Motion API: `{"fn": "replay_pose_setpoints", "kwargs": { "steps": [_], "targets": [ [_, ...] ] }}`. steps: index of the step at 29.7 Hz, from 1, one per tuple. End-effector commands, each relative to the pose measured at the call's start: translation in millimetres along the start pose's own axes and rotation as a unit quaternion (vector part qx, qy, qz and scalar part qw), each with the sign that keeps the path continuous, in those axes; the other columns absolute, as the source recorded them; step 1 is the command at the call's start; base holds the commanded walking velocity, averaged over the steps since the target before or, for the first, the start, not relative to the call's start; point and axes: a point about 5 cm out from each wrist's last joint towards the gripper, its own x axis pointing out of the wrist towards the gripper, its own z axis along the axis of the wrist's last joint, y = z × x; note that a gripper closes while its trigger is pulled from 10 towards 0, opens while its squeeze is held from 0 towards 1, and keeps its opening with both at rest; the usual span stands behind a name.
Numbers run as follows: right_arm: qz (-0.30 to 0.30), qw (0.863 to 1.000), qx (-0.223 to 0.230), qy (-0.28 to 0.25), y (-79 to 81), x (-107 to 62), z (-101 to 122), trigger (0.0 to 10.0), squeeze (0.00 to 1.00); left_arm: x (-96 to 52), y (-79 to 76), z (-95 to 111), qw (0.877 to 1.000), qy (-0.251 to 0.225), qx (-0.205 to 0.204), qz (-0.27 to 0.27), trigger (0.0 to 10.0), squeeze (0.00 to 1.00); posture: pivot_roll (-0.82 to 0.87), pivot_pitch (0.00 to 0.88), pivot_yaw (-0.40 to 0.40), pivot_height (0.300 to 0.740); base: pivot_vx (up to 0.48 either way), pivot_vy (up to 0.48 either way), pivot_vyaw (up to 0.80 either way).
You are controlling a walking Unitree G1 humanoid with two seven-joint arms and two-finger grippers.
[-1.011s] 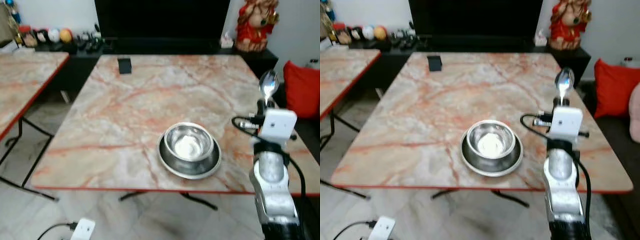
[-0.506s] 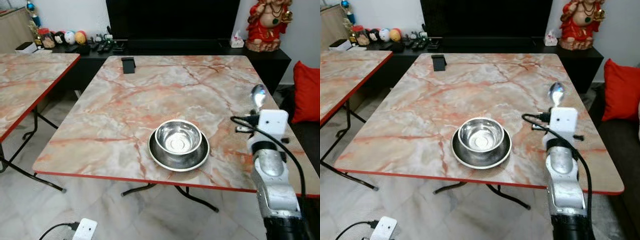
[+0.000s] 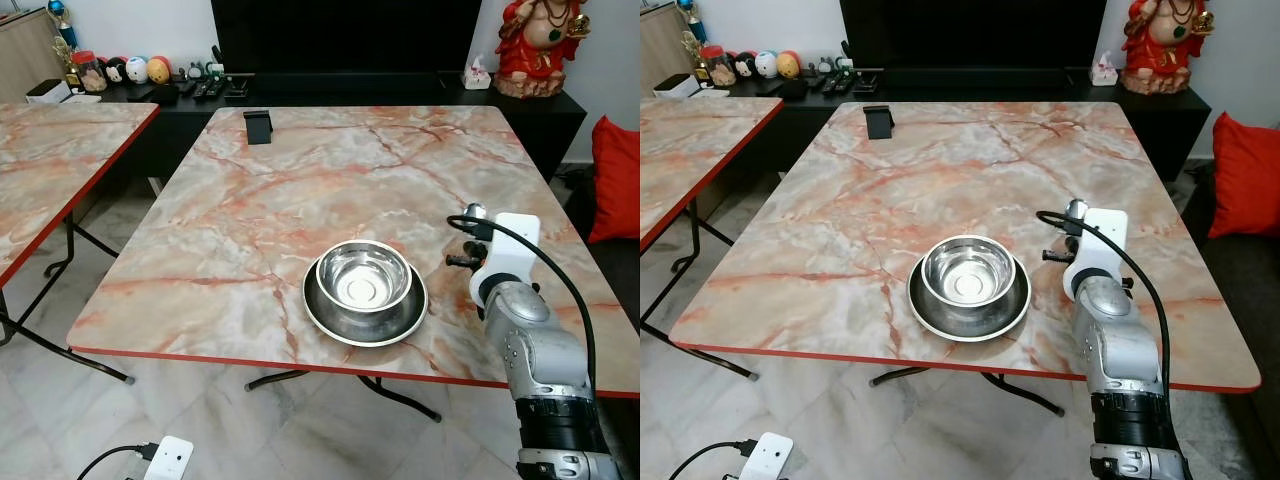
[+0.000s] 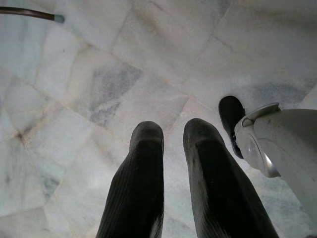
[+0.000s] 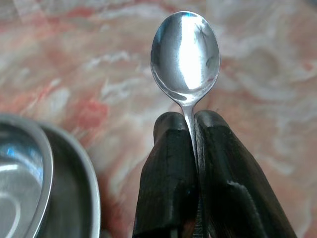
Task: Setting the table
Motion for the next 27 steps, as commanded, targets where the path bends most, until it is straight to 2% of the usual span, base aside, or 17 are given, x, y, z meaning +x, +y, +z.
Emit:
{"fn": "replay_pose_setpoints", "kwargs": {
  "steps": [1, 6, 17, 27],
  "targets": [
    [0.012, 1.000, 0.002, 0.013, 5.2, 0.8, 0, 10.0, 0.00, -0.6, 3.3, -3, 1.000, 0.008, 0.007, 0.000, 10.0, 0.00, -0.04, 0.000, 0.043, 0.740, 0.000, 0.000, 0.00],
    [0.012, 0.999, -0.009, 0.032, 8.7, 0.4, -9, 10.0, 0.00, -0.6, 2.8, -3, 1.000, 0.008, 0.010, -0.002, 10.0, 0.00, -0.03, 0.000, 0.043, 0.740, 0.000, 0.000, 0.00],
    [0.005, 0.999, 0.000, 0.051, 8.6, 1.5, -19, 10.0, 0.00, -0.7, 2.2, -3, 1.000, 0.007, 0.013, -0.003, 10.0, 0.00, -0.04, 0.000, 0.041, 0.740, 0.000, 0.000, 0.00],
    [0.014, 0.997, 0.001, 0.074, 14.8, 0.9, -35, 10.0, 0.00, -0.8, 2.7, -3, 1.000, 0.006, 0.016, -0.002, 10.0, 0.00, -0.03, 0.000, 0.041, 0.740, 0.000, 0.000, 0.00]
  ]
}}
